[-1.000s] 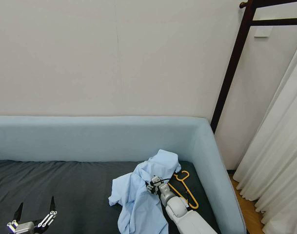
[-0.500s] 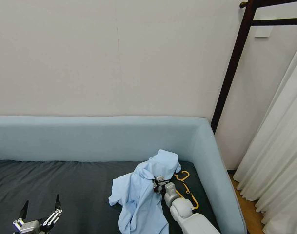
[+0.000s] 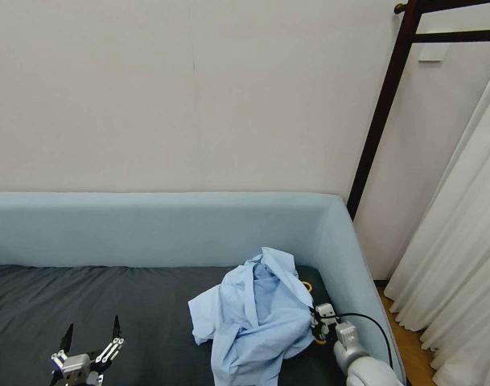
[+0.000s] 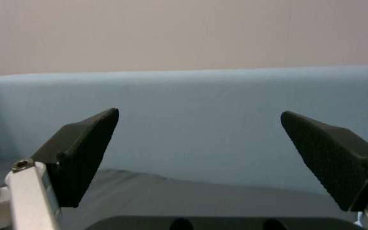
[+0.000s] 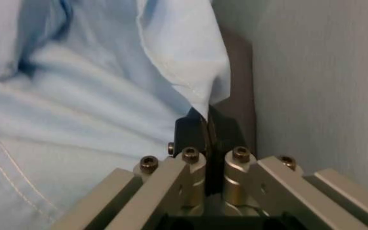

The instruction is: Pick up the clothes from the sofa and hang them on the clothes hanger.

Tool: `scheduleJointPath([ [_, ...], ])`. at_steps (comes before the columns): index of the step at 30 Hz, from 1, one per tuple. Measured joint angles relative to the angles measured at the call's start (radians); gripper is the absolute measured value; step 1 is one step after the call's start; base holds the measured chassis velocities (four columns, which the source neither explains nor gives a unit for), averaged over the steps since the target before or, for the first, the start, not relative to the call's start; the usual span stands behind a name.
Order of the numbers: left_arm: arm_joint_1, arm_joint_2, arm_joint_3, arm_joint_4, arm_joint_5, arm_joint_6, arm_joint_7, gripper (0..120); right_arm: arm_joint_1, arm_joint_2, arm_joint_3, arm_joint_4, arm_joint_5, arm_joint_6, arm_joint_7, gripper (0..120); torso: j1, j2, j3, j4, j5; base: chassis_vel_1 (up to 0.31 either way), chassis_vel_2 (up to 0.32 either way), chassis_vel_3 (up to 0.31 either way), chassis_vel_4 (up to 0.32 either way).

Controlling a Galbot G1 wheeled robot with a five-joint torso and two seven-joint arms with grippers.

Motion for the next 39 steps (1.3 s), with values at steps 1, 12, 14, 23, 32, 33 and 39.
scheduleJointPath([
  [1,-0.007,0.001,0.007,0.007,0.000,0.000,0.000,100,-0.025,-0.001,-0.003,0.008,-0.002,-0.042,0.023,0,0.000,0.000,0.000,0.0000,0.0002,0.000,0.000,0.000,0.000],
  [12,-0.005,0.052,-0.023,0.021,-0.033,-0.002,-0.001,100,-0.026,-0.025,-0.023,0.227,0.417,-0.353,0.161,26,0.000,0.000,0.000,0.0002,-0.0005,0.000,0.000,0.000,0.000],
  [14,-0.001,0.064,-0.043,0.033,-0.041,-0.007,0.000,100,0.039,-0.041,-0.030,0.280,0.514,-0.327,0.074,36,0.000,0.000,0.000,0.0000,-0.0007,0.000,0.000,0.000,0.000],
  [23,0.036,0.058,-0.076,0.003,-0.041,0.005,0.000,100,0.374,0.174,-0.136,-0.251,0.444,0.021,-0.245,68,0.000,0.000,0.000,0.0007,-0.0001,0.000,0.000,0.000,0.000],
  [32,0.065,0.029,-0.100,-0.037,-0.034,0.001,0.000,100,0.511,0.368,-0.074,-0.592,0.557,-0.003,-0.298,98,0.000,0.000,0.000,0.0002,-0.0002,0.000,0.000,0.000,0.000],
  [33,0.070,0.023,-0.102,-0.047,-0.030,-0.002,0.000,100,0.521,0.385,-0.062,-0.621,0.565,-0.007,-0.296,98,0.000,0.000,0.000,0.0004,-0.0003,0.000,0.000,0.000,0.000],
  [39,0.081,0.004,-0.108,-0.075,-0.023,-0.008,0.000,100,0.531,0.420,-0.055,-0.681,0.499,0.000,-0.326,82,0.000,0.000,0.000,0.0000,-0.0001,0.000,0.000,0.000,0.000],
])
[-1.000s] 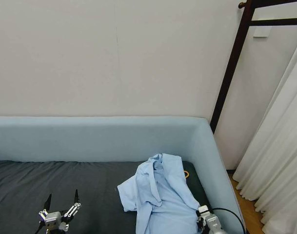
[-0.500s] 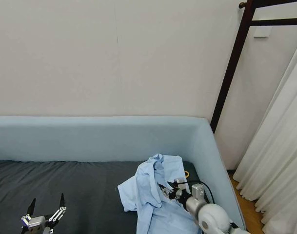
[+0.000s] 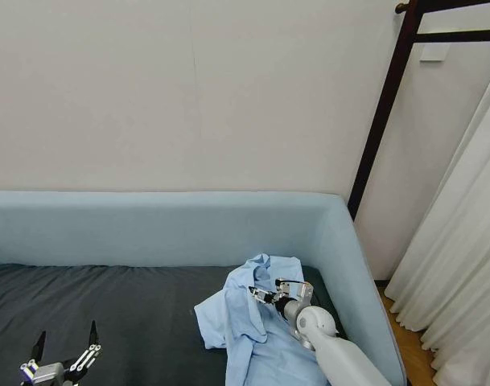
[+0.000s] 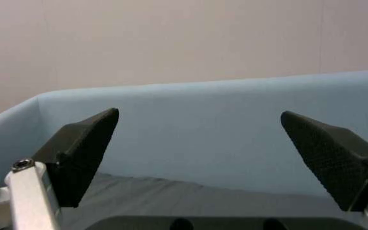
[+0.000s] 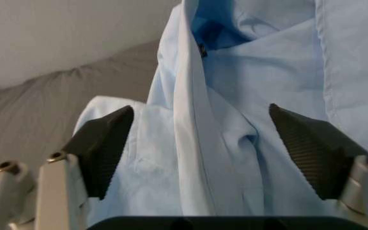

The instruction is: Pick up the clothes from the sofa and hang them on the clothes hanger.

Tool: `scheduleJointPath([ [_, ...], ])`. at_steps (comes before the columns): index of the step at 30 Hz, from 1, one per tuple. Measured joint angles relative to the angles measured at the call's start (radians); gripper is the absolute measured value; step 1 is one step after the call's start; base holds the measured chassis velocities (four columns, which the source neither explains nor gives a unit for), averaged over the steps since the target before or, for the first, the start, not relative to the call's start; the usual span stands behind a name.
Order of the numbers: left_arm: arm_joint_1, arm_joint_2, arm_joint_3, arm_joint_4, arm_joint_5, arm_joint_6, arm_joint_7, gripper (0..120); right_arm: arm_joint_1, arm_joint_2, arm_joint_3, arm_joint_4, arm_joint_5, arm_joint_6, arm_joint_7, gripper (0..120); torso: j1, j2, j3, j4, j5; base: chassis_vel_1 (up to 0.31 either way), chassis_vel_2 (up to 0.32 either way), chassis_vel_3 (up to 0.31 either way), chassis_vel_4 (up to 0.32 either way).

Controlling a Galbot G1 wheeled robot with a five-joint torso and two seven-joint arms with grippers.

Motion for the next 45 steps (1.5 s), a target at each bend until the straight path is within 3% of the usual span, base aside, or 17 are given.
scheduleJointPath([
  [9,0.004,-0.010,-0.007,0.006,0.005,-0.012,0.000,100,-0.007,0.020,-0.010,-0.012,-0.071,0.001,-0.009,52,0.000,0.000,0.000,0.0002,-0.0001,0.000,0.000,0.000,0.000],
  [12,0.000,-0.011,-0.006,0.018,0.011,-0.017,0.000,100,-0.011,0.022,-0.010,-0.012,-0.087,0.000,-0.018,37,0.000,0.000,0.000,0.0001,0.0000,0.000,0.000,0.000,0.000],
  [23,-0.010,-0.007,0.002,0.034,0.013,-0.019,0.001,100,-0.015,0.031,0.001,0.013,-0.038,-0.048,-0.015,0,0.000,0.000,0.000,0.0002,0.0001,0.000,0.000,0.000,0.000],
  [34,-0.016,0.000,0.003,0.042,0.011,-0.020,0.001,100,-0.019,0.033,-0.008,0.019,-0.076,-0.039,-0.024,0,0.000,0.000,0.000,0.0002,0.0001,0.000,0.000,0.000,0.000],
  [38,-0.016,0.004,0.002,0.042,0.006,-0.021,0.001,100,-0.040,0.019,0.002,0.088,-0.026,-0.033,-0.021,0,0.000,0.000,0.000,0.0003,0.0001,0.000,0.000,0.000,0.000],
  [42,-0.022,0.013,-0.002,0.052,-0.005,-0.027,0.001,100,-0.097,-0.049,0.027,0.331,0.204,-0.031,-0.013,0,0.000,0.000,0.000,0.0000,0.0001,0.000,0.000,0.000,0.000],
  [45,-0.026,0.012,0.003,0.057,-0.006,-0.030,0.001,100,-0.114,-0.085,0.031,0.453,0.291,-0.011,-0.012,0,0.000,0.000,0.000,0.0002,0.0002,0.000,0.000,0.000,0.000],
])
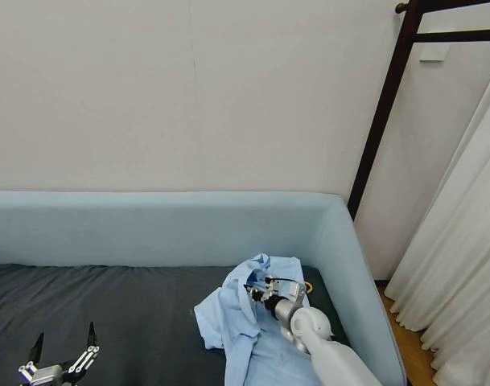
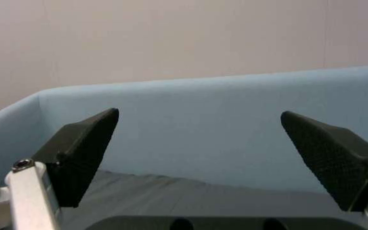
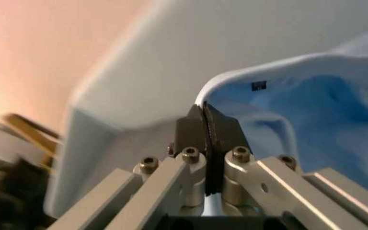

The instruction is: Pick up the clothes from the sofa and hang them on the clothes hanger.

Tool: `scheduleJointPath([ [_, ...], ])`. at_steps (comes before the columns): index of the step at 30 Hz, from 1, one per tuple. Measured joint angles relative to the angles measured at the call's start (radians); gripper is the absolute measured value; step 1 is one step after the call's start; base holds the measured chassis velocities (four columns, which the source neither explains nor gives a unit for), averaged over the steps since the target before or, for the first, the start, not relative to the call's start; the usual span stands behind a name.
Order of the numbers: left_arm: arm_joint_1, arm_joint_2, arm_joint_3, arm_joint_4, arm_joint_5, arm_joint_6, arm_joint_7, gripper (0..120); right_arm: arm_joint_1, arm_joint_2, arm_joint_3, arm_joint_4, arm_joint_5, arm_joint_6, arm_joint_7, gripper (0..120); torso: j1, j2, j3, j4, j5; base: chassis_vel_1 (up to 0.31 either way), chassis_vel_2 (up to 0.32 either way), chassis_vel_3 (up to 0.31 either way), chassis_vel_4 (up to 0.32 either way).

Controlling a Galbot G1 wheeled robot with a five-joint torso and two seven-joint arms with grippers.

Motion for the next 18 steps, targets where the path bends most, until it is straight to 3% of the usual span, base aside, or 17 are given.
scheduleJointPath([
  [4,-0.008,0.000,0.013,0.001,-0.001,-0.002,0.000,100,0.004,-0.062,-0.002,0.233,0.133,0.112,0.000,0,0.000,0.000,0.000,-0.0001,0.0000,0.000,0.000,0.000,0.000],
  [9,-0.012,0.013,0.017,0.000,-0.012,-0.002,0.000,100,0.085,-0.081,0.007,0.401,0.184,0.213,0.028,0,0.000,0.000,0.000,0.0002,-0.0001,0.000,0.000,0.000,0.000],
  [18,-0.013,0.036,0.019,-0.002,-0.034,-0.005,-0.001,100,0.278,-0.100,0.027,0.493,0.060,0.335,0.164,0,0.000,0.000,0.000,0.0000,-0.0002,0.000,0.000,0.000,0.000],
])
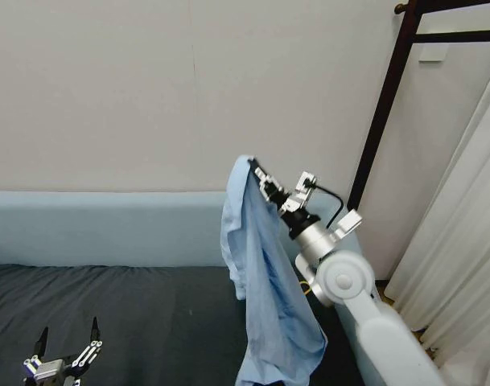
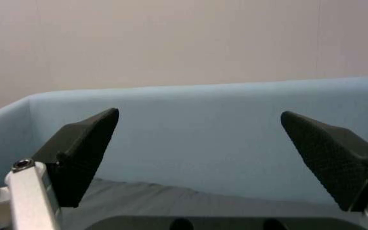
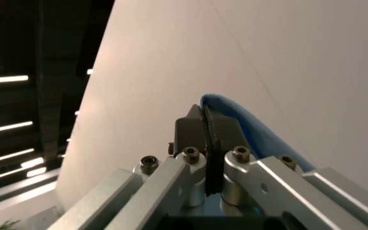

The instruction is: Pick up the clothes from the sofa and hang them on the clothes hanger.

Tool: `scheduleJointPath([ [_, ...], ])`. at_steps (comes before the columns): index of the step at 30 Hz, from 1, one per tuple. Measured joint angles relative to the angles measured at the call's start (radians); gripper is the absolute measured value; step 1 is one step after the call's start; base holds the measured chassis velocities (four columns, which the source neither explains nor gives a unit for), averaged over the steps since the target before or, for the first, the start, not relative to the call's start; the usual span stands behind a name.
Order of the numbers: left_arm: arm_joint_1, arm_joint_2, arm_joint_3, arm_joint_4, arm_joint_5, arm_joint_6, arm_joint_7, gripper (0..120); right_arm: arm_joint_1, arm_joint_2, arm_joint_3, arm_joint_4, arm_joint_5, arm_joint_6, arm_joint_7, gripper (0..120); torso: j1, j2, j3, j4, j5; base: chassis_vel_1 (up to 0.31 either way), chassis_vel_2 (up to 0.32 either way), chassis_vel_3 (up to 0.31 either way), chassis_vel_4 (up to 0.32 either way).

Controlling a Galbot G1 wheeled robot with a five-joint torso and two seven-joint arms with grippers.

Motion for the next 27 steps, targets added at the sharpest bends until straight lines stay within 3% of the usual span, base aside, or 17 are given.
scheduleJointPath([
  [7,-0.006,0.022,0.011,-0.032,-0.033,-0.005,0.000,100,0.186,-0.029,-0.010,0.060,-0.042,-0.028,0.143,0,0.000,0.000,0.000,0.0001,-0.0002,0.000,0.000,0.000,0.000],
  [11,-0.011,0.039,0.021,-0.046,-0.045,-0.013,0.006,100,0.200,-0.042,-0.030,0.081,-0.064,-0.062,0.177,0,0.000,0.000,0.000,0.0000,-0.0002,0.000,0.000,0.000,0.000],
  [15,-0.015,0.050,0.030,-0.050,-0.056,-0.024,0.020,100,0.166,-0.047,-0.053,0.076,-0.128,-0.083,0.183,0,0.000,0.000,0.000,-0.0001,-0.0001,0.000,0.000,0.000,0.000],
  [17,-0.031,0.093,0.073,-0.048,-0.112,-0.089,0.107,100,0.020,-0.038,-0.108,0.028,-0.286,-0.101,0.199,0,0.000,0.000,0.000,0.0000,0.0004,0.000,0.000,0.000,0.000],
  [18,-0.050,0.119,0.100,-0.036,-0.155,-0.135,0.200,100,-0.051,-0.023,-0.125,0.020,-0.318,-0.120,0.219,0,0.000,0.000,0.000,-0.0002,0.0005,0.000,0.000,0.000,0.000],
  [23,-0.110,0.146,0.196,0.016,-0.184,-0.187,0.370,100,-0.171,0.006,-0.164,0.016,-0.334,-0.158,0.262,0,0.000,0.000,0.000,0.0000,-0.0003,0.000,0.000,0.000,0.000],
  [27,-0.158,0.137,0.263,0.052,-0.123,-0.191,0.397,100,-0.220,0.012,-0.208,0.001,-0.330,-0.192,0.322,0,0.000,0.000,0.000,-0.0004,-0.0002,0.000,0.000,0.000,0.000],
])
